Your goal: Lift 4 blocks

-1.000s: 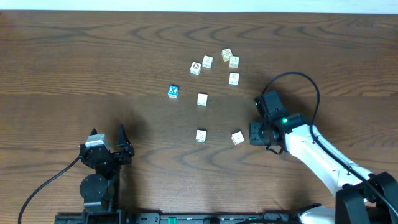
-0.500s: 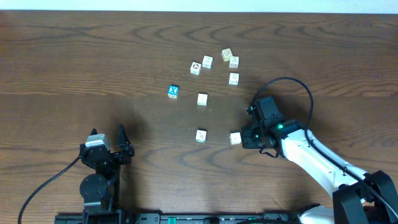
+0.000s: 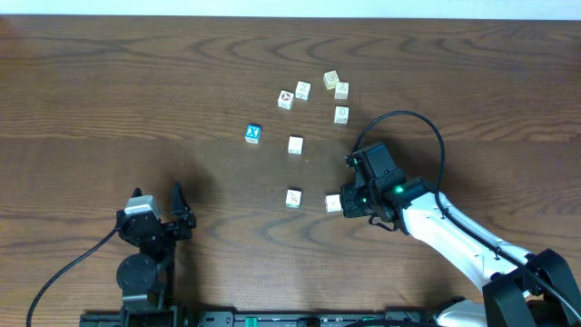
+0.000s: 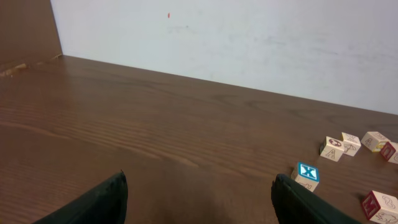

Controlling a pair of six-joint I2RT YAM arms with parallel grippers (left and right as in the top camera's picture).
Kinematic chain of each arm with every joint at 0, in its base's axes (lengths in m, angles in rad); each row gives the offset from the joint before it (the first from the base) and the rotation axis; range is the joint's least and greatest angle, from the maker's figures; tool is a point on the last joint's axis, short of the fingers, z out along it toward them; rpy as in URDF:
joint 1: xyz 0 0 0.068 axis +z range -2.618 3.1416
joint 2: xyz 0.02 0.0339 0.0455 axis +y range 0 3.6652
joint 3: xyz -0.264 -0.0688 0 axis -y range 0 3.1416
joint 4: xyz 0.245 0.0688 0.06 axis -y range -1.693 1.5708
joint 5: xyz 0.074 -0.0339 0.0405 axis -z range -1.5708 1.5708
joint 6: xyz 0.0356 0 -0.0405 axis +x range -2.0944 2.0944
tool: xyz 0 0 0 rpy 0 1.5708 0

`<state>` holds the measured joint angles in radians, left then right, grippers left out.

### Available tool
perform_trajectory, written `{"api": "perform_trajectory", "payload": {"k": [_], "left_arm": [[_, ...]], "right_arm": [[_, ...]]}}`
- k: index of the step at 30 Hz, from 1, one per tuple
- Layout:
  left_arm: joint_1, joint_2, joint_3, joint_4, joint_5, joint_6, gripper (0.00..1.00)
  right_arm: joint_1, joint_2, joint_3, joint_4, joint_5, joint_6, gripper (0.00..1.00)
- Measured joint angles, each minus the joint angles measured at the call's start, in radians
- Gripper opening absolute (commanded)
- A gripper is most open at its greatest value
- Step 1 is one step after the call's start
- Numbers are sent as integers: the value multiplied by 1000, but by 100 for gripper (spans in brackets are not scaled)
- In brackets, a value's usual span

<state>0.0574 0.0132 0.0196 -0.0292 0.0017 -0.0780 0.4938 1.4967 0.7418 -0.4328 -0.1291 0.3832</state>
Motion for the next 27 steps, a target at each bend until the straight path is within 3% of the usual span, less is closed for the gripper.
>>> {"api": "perform_trajectory", "payload": {"k": [12, 18, 27], "left_arm": [[0, 0, 0, 0, 0, 0, 75], [0, 0, 0, 0, 0, 0, 74], [0, 0, 0, 0, 0, 0, 74]], "right_arm": [[0, 0, 0, 0, 48, 4, 40], [0, -36, 79, -104, 60, -6, 47], [0, -90, 291, -163, 66, -93, 70]]}}
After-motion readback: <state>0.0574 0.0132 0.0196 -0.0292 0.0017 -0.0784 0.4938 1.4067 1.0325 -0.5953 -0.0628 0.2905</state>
